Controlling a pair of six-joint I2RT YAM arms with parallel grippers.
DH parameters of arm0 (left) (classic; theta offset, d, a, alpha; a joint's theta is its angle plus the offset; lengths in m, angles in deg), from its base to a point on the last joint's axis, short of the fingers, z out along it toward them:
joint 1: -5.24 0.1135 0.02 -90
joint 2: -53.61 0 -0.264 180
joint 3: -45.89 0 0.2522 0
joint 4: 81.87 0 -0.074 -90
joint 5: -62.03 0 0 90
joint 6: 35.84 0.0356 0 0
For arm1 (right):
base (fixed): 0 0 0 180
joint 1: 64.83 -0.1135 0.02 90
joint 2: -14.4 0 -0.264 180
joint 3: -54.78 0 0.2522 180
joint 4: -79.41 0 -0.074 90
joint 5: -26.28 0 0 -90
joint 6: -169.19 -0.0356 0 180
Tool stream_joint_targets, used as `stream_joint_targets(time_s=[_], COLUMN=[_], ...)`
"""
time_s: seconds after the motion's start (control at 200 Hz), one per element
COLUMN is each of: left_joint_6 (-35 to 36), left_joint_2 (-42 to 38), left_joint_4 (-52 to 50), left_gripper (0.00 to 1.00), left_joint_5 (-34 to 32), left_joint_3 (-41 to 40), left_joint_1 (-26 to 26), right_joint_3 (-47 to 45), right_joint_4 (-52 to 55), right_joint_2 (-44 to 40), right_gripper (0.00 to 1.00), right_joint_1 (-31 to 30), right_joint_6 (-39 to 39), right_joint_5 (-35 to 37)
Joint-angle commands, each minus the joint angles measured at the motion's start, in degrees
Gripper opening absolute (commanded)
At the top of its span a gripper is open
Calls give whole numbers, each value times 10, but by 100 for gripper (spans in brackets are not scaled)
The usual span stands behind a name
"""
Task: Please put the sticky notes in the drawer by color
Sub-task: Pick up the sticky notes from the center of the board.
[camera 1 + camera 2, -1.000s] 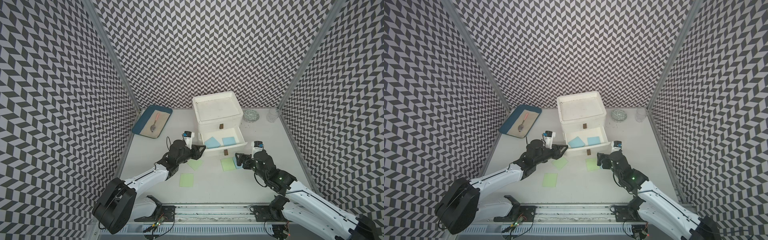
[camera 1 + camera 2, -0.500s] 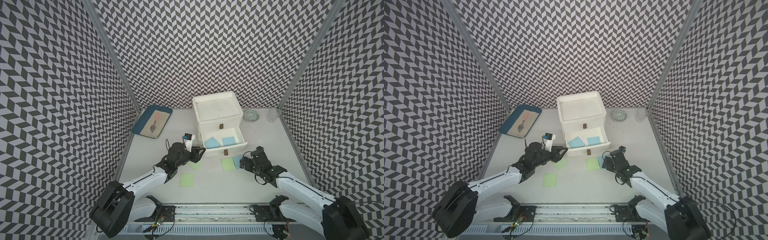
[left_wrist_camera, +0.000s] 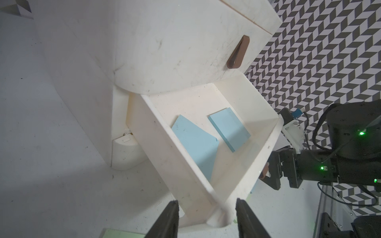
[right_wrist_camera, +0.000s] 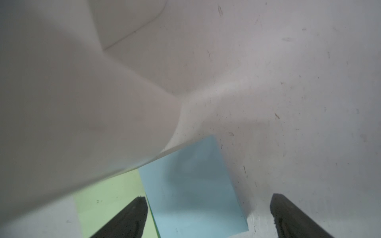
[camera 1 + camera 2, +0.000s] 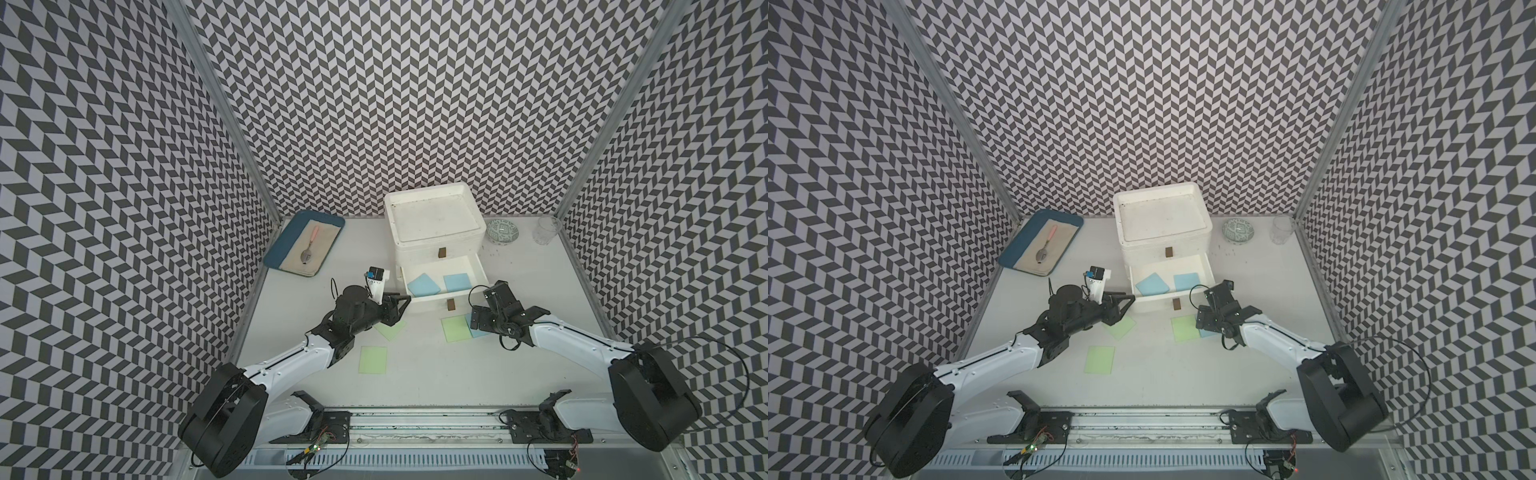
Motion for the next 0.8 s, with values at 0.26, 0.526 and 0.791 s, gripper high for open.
stream_joint_targets(time_s=[0.26,0.526,0.791], left_joint_6=[10,10,11], left_joint_2=[-10,-17,-31], left_joint_4=[9,6,5], left_gripper=[48,48,48], left_joint_5=[1,0,2], left_joint_3=[-1,-2,-4], left_joint_1=[-3,-3,-3], right_joint_3=[15,-2,-8], right_joint_4=[9,14,25], right_joint_2=[56,56,86], right_gripper=[98,98,97], right_joint_1=[-69,-86,-61], right_joint_6=[-8,-42,-70], right_joint_5=[18,15,23])
